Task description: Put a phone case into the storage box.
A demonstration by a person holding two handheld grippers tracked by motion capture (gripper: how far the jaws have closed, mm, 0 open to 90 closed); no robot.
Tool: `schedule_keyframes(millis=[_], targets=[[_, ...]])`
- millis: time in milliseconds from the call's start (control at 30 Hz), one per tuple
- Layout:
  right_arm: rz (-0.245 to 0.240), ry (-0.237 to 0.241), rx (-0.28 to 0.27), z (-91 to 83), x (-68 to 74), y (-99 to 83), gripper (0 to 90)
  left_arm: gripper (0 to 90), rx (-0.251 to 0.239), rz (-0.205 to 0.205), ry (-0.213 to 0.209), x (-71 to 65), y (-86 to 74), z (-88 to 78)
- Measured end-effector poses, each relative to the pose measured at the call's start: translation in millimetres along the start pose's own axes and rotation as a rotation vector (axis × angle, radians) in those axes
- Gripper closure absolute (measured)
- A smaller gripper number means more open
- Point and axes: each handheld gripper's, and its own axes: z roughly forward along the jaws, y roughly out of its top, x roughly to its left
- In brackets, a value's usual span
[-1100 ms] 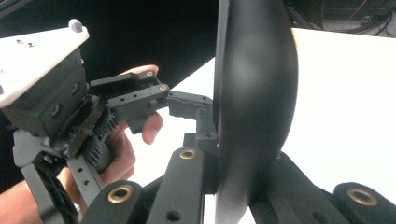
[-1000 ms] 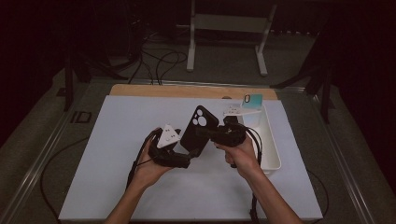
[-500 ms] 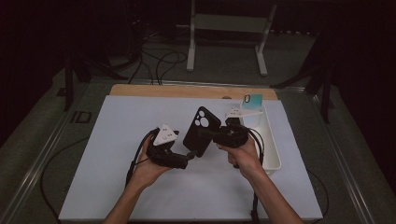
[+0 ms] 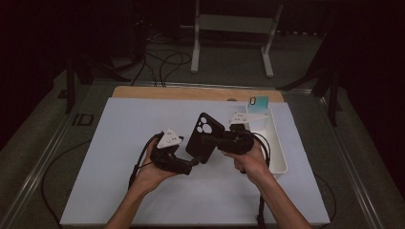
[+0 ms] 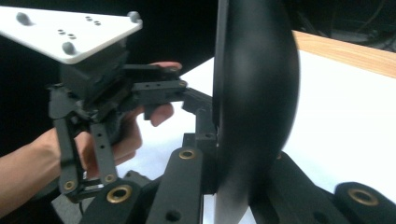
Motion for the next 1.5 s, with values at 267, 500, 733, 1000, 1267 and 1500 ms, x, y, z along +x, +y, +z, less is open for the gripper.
schedule_keyframes(millis=[267,500,733,1000,1267,1500], targets=[[-0.054,0.048,0.010,2.2,8.0,1.5,85.6,9.3,0.022,0.012,-0.062,-3.5,-1.2,2.8],[-0.082,0.097,0.018,5.5,13.5,1.4,85.5,15.0,0.022,0.020,-0.121,-6.6,-2.1,4.8],[-0.099,0.157,0.017,7.6,16.2,1.8,85.5,19.6,0.014,0.034,-0.154,-7.5,-2.9,4.0],[-0.123,0.121,0.031,6.7,14.4,2.3,82.7,32.4,0.015,0.042,-0.182,-7.2,-6.3,3.9],[-0.136,0.118,0.036,3.4,10.0,2.3,78.0,54.2,0.006,0.024,-0.249,-4.0,-11.1,3.2],[-0.153,0.138,0.034,1.0,10.8,2.4,61.4,79.2,0.002,0.041,-0.254,-4.3,-14.8,2.2]])
